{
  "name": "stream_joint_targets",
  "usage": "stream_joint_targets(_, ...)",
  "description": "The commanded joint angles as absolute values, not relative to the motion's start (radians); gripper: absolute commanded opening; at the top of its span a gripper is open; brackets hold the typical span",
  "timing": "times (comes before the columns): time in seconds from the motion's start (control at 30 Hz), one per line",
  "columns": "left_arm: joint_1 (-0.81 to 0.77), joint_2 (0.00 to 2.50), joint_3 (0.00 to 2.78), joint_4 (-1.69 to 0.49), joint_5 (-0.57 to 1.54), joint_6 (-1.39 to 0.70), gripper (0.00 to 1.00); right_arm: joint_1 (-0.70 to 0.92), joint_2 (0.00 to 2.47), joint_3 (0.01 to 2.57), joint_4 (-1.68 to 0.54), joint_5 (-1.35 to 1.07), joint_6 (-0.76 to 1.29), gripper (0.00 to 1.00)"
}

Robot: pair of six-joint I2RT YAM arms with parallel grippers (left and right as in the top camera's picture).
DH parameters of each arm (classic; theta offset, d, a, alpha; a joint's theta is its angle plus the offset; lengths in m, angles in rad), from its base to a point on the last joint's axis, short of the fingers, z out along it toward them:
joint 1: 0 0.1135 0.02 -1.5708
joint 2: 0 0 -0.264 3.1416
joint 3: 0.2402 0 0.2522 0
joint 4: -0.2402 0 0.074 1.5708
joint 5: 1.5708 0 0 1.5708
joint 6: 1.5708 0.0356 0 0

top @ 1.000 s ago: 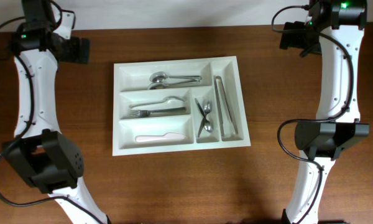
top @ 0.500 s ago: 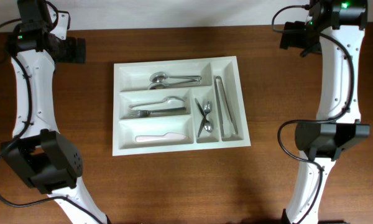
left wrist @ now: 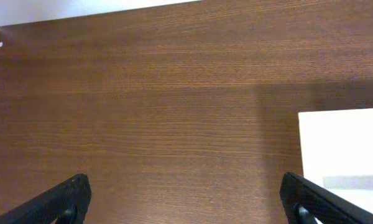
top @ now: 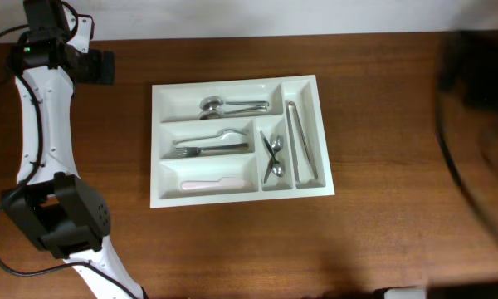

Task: Pack container

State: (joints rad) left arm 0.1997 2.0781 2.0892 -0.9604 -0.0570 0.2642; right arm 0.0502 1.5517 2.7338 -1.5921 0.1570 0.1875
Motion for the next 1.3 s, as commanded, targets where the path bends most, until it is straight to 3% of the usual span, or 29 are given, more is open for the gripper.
stream_joint_targets(0.0,0.206,2.076,2.096,-0.959,-0.061,0.247,0.99,0.065,1.379,2.652,-1.554,0.192,0.196,0.99)
stream_joint_targets(0.17,0.206,2.076,2.096,-0.959,-0.060,0.247,0.99,0.065,1.060,2.316,-1.275,0.205,0.196,0.99)
stream_joint_targets(0.43,0.206,2.076,2.096,-0.959,-0.061,0.247,0.99,0.064,0.547,1.495,-0.683,0.218,0.197,0.99)
stream_joint_targets(0.73,0.206,2.076,2.096,-0.959,-0.060,0.247,0.99,0.064,0.224,0.762,-0.336,0.210,0.253,0.99)
stream_joint_targets(1.27,0.206,2.076,2.096,-0.959,-0.060,0.247,0.99,0.064,0.057,0.142,-0.057,0.213,0.252,0.99)
